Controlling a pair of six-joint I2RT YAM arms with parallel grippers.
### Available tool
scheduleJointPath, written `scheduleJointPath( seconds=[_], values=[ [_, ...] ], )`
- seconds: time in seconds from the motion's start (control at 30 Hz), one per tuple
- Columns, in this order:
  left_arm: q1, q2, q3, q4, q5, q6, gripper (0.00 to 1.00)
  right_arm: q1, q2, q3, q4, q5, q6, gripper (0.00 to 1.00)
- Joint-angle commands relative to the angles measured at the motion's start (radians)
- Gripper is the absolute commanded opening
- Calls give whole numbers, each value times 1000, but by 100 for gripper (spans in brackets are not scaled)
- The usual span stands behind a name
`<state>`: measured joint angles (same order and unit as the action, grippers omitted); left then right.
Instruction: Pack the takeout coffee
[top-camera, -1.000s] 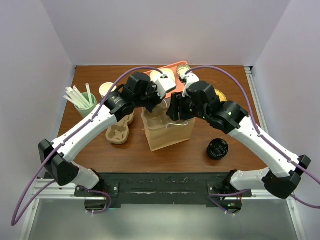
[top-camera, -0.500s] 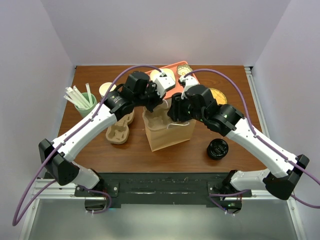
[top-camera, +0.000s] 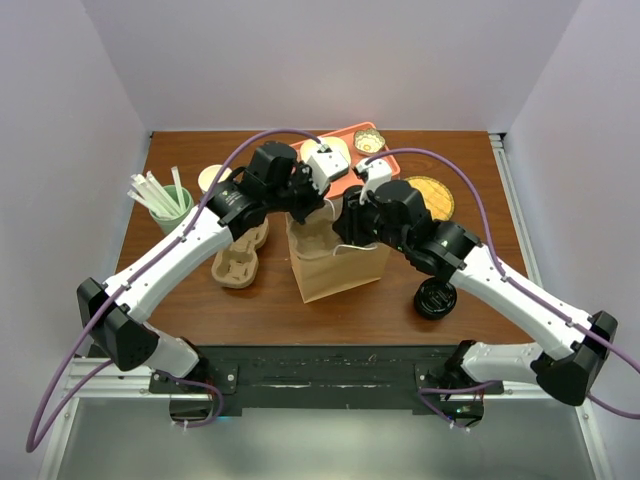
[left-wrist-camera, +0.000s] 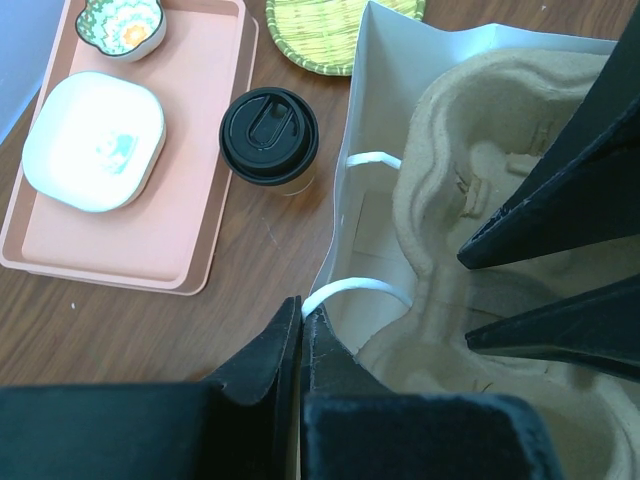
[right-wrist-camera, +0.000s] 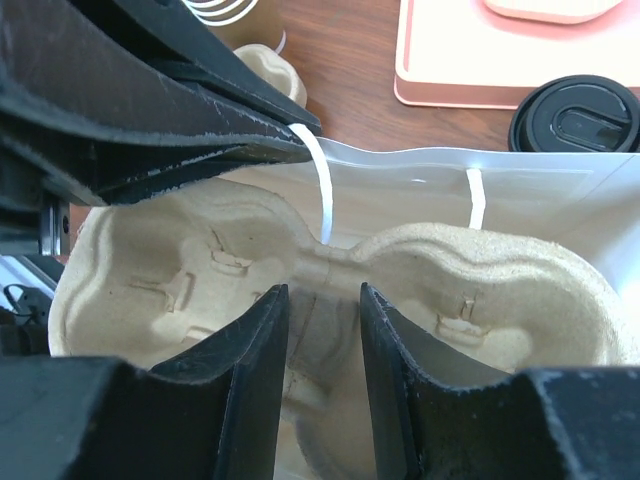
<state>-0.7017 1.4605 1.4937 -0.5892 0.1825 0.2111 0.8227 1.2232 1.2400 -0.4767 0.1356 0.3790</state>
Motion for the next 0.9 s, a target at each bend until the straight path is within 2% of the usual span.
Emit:
scheduleJointPath(
  seconds=[0.0, 0.2, 0.3, 0.5, 0.87],
  values=[
    [4, -12, -3, 35, 31, -26, 0, -4, -19, -25, 38, 30, -52, 39],
    [4, -9, -7, 38, 51, -26, 0, -8, 27, 59, 39, 45, -114, 44],
    [4, -9, -10, 42, 66, -26, 0, -25, 58, 75, 41, 45, -129, 44],
    [4, -5, -4, 52, 72, -55, 0, -48, 62, -5, 136, 45, -161, 39],
    [39, -5, 0, 72, 69, -90, 0, -53, 56, -56, 176, 26, -146, 38]
  ],
)
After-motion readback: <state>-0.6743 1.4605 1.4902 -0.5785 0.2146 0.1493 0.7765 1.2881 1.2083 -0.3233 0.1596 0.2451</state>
